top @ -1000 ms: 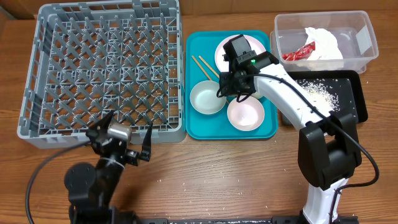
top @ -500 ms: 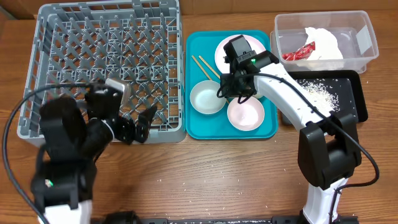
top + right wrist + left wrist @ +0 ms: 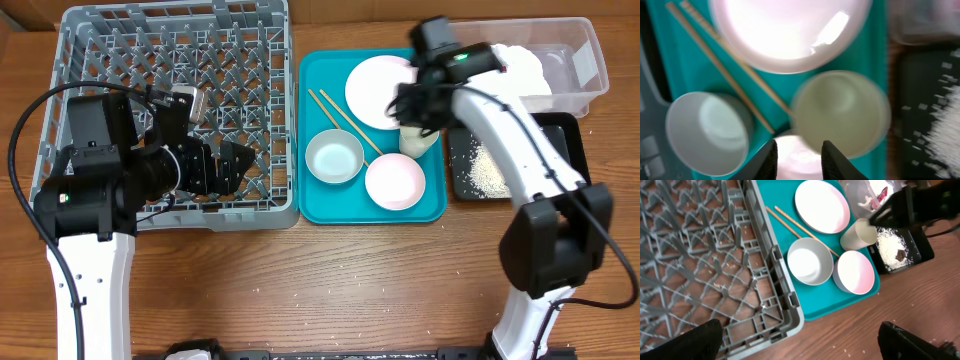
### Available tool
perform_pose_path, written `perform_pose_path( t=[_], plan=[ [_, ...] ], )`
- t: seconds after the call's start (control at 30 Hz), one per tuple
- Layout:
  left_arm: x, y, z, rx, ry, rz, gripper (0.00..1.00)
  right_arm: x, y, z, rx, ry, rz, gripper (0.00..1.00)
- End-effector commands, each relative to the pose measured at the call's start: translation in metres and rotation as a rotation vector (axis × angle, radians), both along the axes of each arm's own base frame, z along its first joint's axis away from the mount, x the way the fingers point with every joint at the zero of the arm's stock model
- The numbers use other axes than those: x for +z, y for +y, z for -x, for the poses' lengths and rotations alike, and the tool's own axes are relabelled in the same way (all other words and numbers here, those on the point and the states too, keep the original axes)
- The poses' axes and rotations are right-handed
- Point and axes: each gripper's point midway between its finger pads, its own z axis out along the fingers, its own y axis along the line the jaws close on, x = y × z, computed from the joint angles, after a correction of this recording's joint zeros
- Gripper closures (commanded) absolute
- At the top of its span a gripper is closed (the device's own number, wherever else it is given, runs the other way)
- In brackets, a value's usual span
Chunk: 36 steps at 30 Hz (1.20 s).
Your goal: Sort waste into correct bins and load items into the dishwasher
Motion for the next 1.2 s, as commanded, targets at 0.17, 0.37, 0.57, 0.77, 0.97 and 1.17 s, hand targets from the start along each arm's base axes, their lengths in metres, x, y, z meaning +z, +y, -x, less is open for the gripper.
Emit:
perform_pose_path(
  t=[0.17,0.37,0.57,0.77,0.97,1.17],
  plan=[
    [-0.004,-0.005,-0.005,0.019,0.065,0.055,0.0,-0.004,-0.065,-0.006,-0.155,0.027,0.022,0.69],
    [-0.009,-0.005,-0.008,0.019,0.082,0.055,0.0,-0.021,-0.057,-0.008,-0.141,0.024,0.017,0.69],
    [-0.011,-0.005,-0.01,0.02,0.088,0.056,0.0,-0.028,-0.053,-0.008,-0.141,0.044,0.007,0.69],
    [-0.012,-0.004,-0.01,0.024,0.09,0.05,0.0,-0.059,-0.036,-0.001,-0.1,0.114,0.021,0.7],
    [-0.012,-0.004,-0.01,0.024,0.088,0.05,0.0,-0.067,-0.034,0.003,-0.095,0.127,0.024,0.78],
    [-0.012,-0.003,-0.011,0.026,0.088,0.046,0.0,-0.079,-0.035,0.009,-0.095,0.146,0.028,0.94]
  ],
)
